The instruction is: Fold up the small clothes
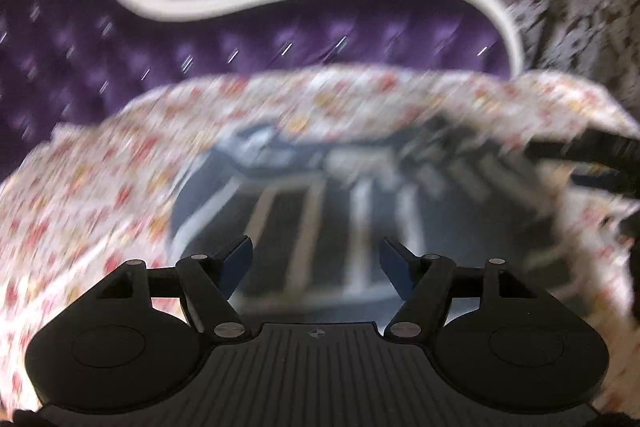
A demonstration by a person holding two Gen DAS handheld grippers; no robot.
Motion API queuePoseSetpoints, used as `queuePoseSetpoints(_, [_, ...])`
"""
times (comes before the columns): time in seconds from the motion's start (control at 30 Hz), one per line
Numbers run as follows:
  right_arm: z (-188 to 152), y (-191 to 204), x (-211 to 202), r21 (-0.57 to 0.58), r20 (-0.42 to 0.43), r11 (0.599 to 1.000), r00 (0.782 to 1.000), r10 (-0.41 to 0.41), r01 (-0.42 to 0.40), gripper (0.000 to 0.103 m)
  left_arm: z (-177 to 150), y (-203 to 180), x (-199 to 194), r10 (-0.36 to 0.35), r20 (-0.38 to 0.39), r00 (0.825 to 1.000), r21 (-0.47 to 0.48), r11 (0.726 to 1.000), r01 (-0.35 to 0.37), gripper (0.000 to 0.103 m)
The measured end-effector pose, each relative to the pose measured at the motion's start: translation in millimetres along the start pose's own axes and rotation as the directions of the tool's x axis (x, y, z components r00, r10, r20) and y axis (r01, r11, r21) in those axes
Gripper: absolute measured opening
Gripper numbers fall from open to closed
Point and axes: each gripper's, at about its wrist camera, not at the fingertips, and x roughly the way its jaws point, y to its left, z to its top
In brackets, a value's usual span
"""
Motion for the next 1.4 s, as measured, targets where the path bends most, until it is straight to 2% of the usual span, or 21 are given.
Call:
queuePoseSetpoints(0.17, [-14.9,11.6,9.8,-0.115,-0.045,0.99,0.996,0.081,-0.085,0.102,-35.4,21.2,11.1,0.059,-0.052,0.997,-0.02,0.998,-0.061,0.069])
queuePoseSetpoints(0.27, [-23.1,19.6,12.2,-0.166,-0.061,0.983,0.996,0.072,-0.081,0.102,-50.4,30.7,16.2,0.06,-0.06,0.996,-0.035,0.997,-0.062,0.069])
queuePoseSetpoints(0.37, [-27.9,22.1,14.6,-0.187,-0.072,0.98,0.996,0.053,-0.066,0.102,-61.5,40.8,16.4,0.035,-0.022,0.999,-0.088,0.995,-0.037,0.077])
queuePoseSetpoints(0.53, [-30.8,16.6,20.1,-0.161,-0.093,0.985,0.995,0.045,-0.06,0.102,-65.0,54.2,17.7,-0.014,-0.004,1.0,-0.172,0.985,0.013,0.081])
queuePoseSetpoints(0.67, [-31.7,13.9,23.4,-0.125,-0.087,0.989,0.993,0.074,-0.085,0.102,-64.0,53.3,16.4,-0.03,-0.024,0.999,-0.159,0.987,0.026,0.081])
queuePoseSetpoints(0.83, [-32.9,19.7,27.5,-0.134,-0.077,0.983,0.99,0.118,-0.128,0.102,-61.7,50.4,19.8,-0.042,-0.032,0.999,-0.143,0.989,0.037,0.083])
queuePoseSetpoints(0.97, [-35.1,23.9,38.1,-0.136,-0.1,0.978,0.984,0.146,-0.158,0.096,-60.4,49.6,20.4,-0.047,-0.039,0.998,-0.139,0.989,0.041,0.084])
queuePoseSetpoints(1.1, [-37.6,19.8,43.8,-0.098,-0.11,0.983,0.983,0.144,-0.155,0.092,-59.5,52.2,19.2,-0.062,-0.049,0.997,-0.145,0.988,0.054,0.084])
queuePoseSetpoints(1.13, [-37.5,20.1,43.9,-0.102,-0.108,0.983,0.984,0.141,-0.152,0.087,-59.3,52.8,18.8,-0.066,-0.052,0.996,-0.147,0.987,0.058,0.084])
queuePoseSetpoints(1.2, [-38.1,22.9,43.7,-0.124,-0.108,0.983,0.986,0.125,-0.138,0.07,-58.8,53.5,18.2,-0.072,-0.055,0.996,-0.152,0.986,0.063,0.084])
queuePoseSetpoints(1.27, [-38.7,25.6,43.5,-0.146,-0.105,0.982,0.988,0.109,-0.124,0.037,-58.9,53.4,18.3,-0.073,-0.057,0.996,-0.152,0.986,0.064,0.084])
queuePoseSetpoints(1.33, [-37.7,31.4,40.6,-0.171,-0.101,0.974,0.986,0.133,-0.149,0.023,-58.7,52.9,18.3,-0.073,-0.059,0.996,-0.147,0.987,0.064,0.084])
queuePoseSetpoints(1.4, [-34.3,43.8,29.6,-0.229,-0.077,0.954,0.981,0.178,-0.191,0.018,-58.7,52.8,18.1,-0.073,-0.059,0.996,-0.146,0.987,0.064,0.084])
